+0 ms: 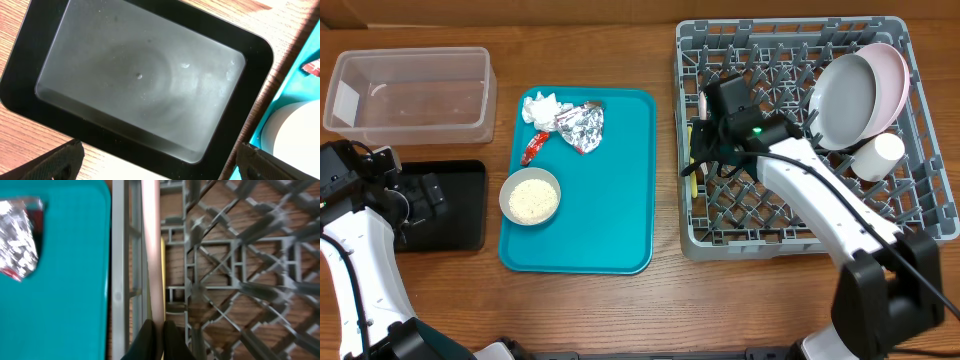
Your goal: Sort waste into correct bins and load items into the dishwasher rack
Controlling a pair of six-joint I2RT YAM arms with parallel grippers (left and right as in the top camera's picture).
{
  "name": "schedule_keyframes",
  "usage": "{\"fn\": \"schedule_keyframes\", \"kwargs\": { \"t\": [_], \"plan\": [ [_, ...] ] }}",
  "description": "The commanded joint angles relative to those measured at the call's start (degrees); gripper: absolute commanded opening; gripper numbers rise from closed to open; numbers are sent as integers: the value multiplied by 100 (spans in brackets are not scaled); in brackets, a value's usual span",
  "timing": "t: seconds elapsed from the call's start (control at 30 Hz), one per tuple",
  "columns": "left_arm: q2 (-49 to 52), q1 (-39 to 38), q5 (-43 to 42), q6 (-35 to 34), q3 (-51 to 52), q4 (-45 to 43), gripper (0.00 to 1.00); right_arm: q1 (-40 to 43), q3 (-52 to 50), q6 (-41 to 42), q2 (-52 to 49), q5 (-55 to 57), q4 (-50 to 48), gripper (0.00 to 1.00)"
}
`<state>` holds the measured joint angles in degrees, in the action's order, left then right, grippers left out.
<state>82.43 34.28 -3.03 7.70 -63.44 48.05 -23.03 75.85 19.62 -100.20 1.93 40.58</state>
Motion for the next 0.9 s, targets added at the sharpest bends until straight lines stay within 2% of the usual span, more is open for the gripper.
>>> {"fn": "schedule_keyframes", "kwargs": {
  "t": [0.0, 0.07, 0.13, 0.3, 0.57, 0.73, 0.87],
  "plan": [
    [17, 52, -61, 92, -122, -7, 100, -15, 114, -804, -87, -199, -162, 4],
    [17, 52, -61, 92, -122, -7, 100, -13, 114, -813, -109, -170, -175, 4],
    [17, 52, -61, 92, -122, -7, 100, -2, 114, -811, -114, -138, -192, 58],
    [17, 52, -61, 90, -122, -7, 100, -4, 382, -811, 350, -118, -68, 57],
    [17, 52, -61, 92, -122, -7, 100, 46, 1580, -765, 2170, -83, 1552, 56],
    [17, 52, -61, 92, -122, -7, 100, 413, 1794, -767, 3901, 164, 1926, 84],
    [17, 52, -61, 92, -122, -7, 100, 647, 1792, -765, 4817, 404, 2002, 88]
  ]
}}
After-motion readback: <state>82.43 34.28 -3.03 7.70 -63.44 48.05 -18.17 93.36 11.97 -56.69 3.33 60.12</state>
